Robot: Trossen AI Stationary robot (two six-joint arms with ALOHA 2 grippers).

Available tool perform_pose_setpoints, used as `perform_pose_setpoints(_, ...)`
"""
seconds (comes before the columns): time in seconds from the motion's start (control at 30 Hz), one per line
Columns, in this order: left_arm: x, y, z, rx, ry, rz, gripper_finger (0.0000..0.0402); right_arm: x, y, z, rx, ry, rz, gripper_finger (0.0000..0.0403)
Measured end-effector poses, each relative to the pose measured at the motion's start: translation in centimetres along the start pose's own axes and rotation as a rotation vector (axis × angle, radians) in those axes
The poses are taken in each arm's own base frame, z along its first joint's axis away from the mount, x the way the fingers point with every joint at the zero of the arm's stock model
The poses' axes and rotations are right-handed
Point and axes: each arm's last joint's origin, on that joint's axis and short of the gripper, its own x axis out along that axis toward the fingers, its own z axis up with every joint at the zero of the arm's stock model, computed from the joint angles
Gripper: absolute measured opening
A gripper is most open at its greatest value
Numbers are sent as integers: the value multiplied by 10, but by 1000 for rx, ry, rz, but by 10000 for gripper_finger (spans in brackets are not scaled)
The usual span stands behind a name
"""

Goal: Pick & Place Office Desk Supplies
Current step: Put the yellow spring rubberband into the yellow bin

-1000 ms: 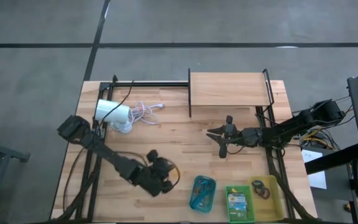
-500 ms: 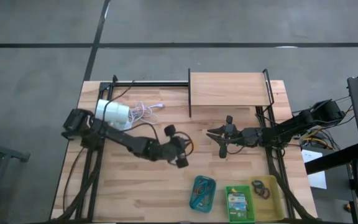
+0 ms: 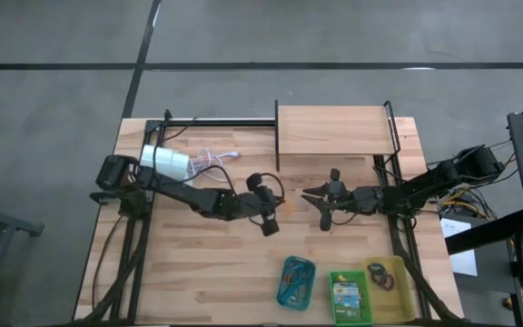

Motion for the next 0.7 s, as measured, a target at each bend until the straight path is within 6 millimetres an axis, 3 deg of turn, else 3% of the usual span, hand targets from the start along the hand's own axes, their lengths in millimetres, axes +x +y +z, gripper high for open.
perform_pose_setpoints(0.3, 10, 14, -14, 8, -99, -145, 29, 0, 0, 0, 0, 0, 0, 68)
perform_pose_setpoints(0.7, 67, 31, -48, 90, -99, -153, 29, 0, 0, 0, 0, 0, 0, 68)
